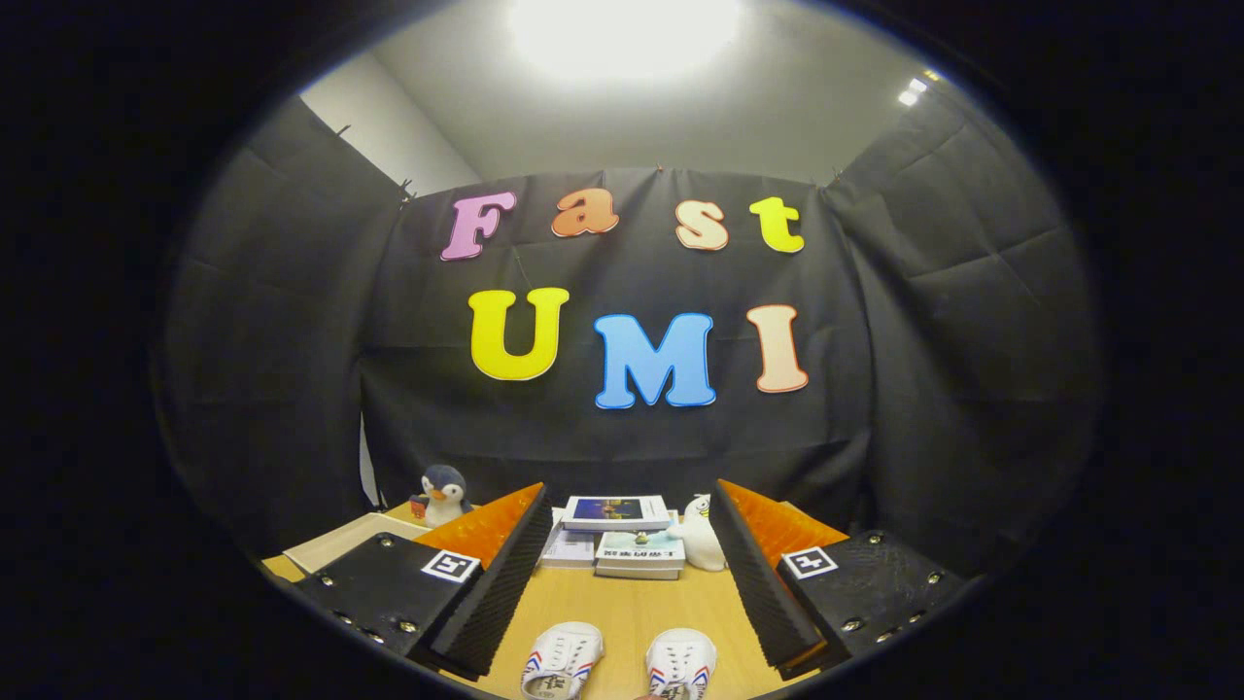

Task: Open the storage box then place both shoes into the box .Put the left shoe in first, then the right shoe, with the right side of both shoes facing outward in a uniform manner.

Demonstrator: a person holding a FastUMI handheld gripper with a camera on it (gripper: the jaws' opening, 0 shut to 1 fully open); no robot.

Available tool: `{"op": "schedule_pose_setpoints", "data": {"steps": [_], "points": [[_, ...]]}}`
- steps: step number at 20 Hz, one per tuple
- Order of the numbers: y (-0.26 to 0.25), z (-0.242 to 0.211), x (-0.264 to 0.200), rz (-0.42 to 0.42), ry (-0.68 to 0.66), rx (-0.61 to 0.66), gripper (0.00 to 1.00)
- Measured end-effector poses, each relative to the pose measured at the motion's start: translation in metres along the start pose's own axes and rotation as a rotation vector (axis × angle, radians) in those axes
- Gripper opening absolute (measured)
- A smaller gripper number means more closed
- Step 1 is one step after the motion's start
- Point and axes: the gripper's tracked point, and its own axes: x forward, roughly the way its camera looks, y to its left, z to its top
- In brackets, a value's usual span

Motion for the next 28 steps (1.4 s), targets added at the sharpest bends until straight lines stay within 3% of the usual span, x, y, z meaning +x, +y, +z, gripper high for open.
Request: {"op": "schedule_pose_setpoints", "data": {"steps": [9, 23, 28], "points": [[0.042, -0.074, 0.012, 0.107, 0.22, 0.298, 0.98], [0.145, -0.173, 0.003, 0.356, 0.632, 0.839, 0.98], [0.179, -0.199, -0.001, 0.413, 0.759, 0.926, 0.95]]}}
